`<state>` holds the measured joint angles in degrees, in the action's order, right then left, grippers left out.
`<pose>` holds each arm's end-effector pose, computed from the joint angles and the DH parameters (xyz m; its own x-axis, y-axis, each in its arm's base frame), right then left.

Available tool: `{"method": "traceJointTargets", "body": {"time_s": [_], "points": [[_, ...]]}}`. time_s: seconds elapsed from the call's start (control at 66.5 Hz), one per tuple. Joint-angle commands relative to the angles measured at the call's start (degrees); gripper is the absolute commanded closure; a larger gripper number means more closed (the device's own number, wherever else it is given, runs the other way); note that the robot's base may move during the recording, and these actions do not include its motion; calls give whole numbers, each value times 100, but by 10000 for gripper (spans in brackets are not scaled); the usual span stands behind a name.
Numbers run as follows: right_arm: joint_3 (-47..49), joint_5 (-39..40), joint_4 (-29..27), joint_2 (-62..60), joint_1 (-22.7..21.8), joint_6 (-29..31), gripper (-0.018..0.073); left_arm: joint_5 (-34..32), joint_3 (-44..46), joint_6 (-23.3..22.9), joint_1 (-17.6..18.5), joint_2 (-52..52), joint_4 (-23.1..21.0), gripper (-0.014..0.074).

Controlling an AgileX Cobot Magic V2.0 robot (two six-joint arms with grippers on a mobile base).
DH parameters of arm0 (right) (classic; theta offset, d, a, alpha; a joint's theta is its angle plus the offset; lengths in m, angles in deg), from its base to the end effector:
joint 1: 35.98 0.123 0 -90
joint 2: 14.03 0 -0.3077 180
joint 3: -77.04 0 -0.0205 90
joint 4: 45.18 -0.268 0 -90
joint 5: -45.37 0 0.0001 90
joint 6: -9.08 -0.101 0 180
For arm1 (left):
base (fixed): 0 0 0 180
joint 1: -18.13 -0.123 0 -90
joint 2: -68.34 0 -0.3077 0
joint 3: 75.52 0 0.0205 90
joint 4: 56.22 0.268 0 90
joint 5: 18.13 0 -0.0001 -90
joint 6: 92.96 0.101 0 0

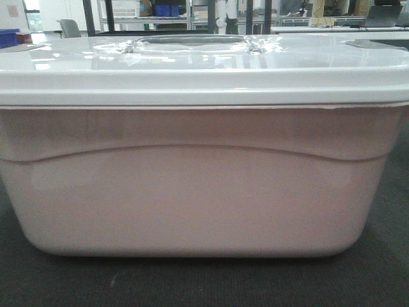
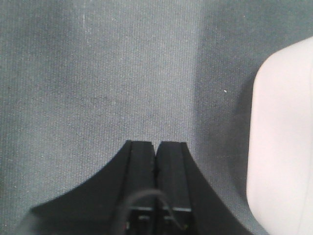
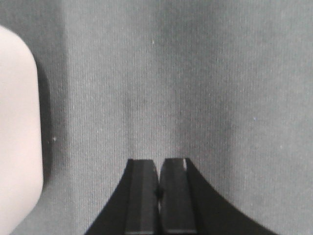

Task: Grab white bin and place on right shelf

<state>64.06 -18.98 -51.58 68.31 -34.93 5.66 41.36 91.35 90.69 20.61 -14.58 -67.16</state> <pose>0.2626 0.0150 0.3293 -0.9370 0.0903 -0.3375 0.0481 0.9902 0.1314 0.2717 -0.0283 0.3301 -0.9093 0.0057 -0.4161 0.0806 0.9834 -0.1626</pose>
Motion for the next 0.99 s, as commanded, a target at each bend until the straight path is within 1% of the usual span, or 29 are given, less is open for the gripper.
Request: {"method": "traceJointTargets", "body": {"time_s": [0.0, 0.06, 0.105, 0.181, 0.196, 0.346, 0.406, 0.527, 0.722, 0.797, 0.888, 0.933, 0.978], "points": [[208, 245, -55, -130, -29, 71, 159, -115, 210, 1, -3, 149, -134, 717], [208, 267, -55, -130, -29, 71, 6, -80, 210, 1, -3, 149, -134, 690], [208, 272, -55, -130, -29, 90, -88, -65, 210, 1, -3, 149, -134, 636], [208, 246, -55, -130, -29, 91, -68, -22, 210, 1, -3, 149, -134, 508], [208, 242, -55, -130, -29, 91, -66, -5, 210, 1, -3, 149, -134, 459], [208, 163, -55, -130, -29, 91, -65, 93, 210, 1, -3, 149, -134, 123], [208, 128, -55, -130, -29, 91, -65, 126, 210, 1, -3, 149, -134, 60], [208, 79, -55, -130, -29, 91, -65, 191, 210, 1, -3, 149, -248, 51], [263, -47, -67, -130, -34, 113, -65, 289, 378, 1, -3, 149, -858, 51], [448, -197, -74, -141, -45, 113, -65, 429, 598, 1, -3, 149, -882, 51], [732, -273, -222, -141, -53, 148, -65, 581, 878, 1, -24, 197, -952, 51], [924, -306, -373, -141, -53, 230, -65, 649, 987, 24, -72, 225, -1135, 51], [1025, -317, -561, -141, -53, 307, -65, 722, 1022, 223, -127, 238, -1418, 51]]}}
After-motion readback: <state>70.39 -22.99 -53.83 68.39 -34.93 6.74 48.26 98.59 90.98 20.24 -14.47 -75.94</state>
